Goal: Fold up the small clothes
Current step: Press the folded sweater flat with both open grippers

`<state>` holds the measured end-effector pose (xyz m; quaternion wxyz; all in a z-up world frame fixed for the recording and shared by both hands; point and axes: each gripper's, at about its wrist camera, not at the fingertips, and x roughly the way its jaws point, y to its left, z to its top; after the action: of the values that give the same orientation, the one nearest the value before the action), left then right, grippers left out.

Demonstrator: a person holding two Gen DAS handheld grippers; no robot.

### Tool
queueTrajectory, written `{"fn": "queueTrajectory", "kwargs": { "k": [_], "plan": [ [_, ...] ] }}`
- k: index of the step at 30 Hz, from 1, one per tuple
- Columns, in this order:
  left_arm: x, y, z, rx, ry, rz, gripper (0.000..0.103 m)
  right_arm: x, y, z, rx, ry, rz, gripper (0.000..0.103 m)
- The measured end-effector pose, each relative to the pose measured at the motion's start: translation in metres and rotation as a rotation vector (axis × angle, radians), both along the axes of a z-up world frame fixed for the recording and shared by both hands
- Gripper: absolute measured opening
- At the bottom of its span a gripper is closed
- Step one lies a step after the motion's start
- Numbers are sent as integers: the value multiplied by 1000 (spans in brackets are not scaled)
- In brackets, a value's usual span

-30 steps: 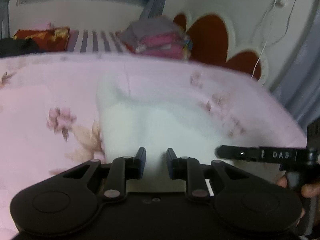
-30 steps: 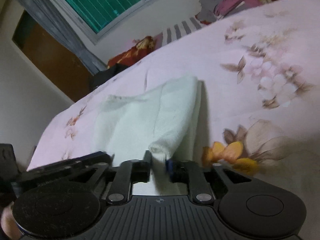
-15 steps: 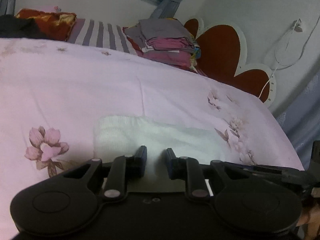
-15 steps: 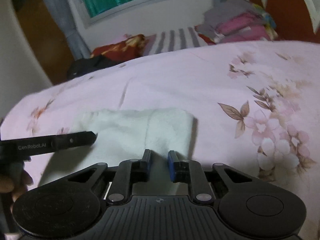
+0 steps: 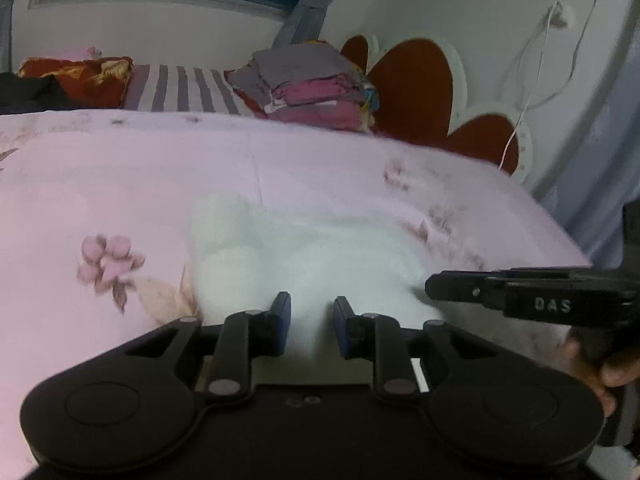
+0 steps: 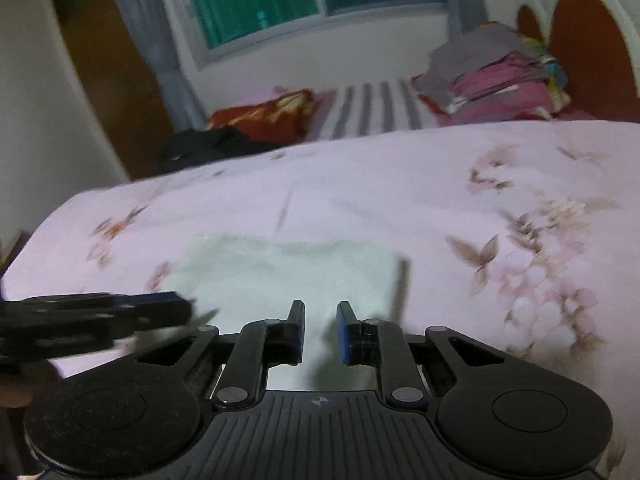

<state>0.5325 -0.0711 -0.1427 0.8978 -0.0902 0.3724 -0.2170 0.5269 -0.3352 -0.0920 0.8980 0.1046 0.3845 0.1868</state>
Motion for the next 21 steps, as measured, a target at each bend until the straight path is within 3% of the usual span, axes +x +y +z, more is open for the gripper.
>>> {"fn": "queueTrajectory", "kwargs": {
  "k": [2,4,6,10,13,18,21],
  "plan": [
    [-6,-2,-1,-15,3,10,23,-6,11,-9,-37,26,51,17],
    [-13,-8,1,31,-10,-7,23,-12,17,-23,-118,32,54,17],
    [-21,-10,4,51,-16,-11,23,-14,13,-25,-117,25,34,17],
    [-52,-3,15,8,-37,-9,23,-33,7,-6,-88,-12,28,17],
    [-72,-6,6,26,5,-16,23,-58,12,0,-76,-20,90,17],
    [-101,-9,-11,40,51,-50,24,-89,25,-28,-204,44,159,17],
    [-97,3,-2,-33,9,-11,34,-90,13,-26,-129,49,121,17]
  ]
}}
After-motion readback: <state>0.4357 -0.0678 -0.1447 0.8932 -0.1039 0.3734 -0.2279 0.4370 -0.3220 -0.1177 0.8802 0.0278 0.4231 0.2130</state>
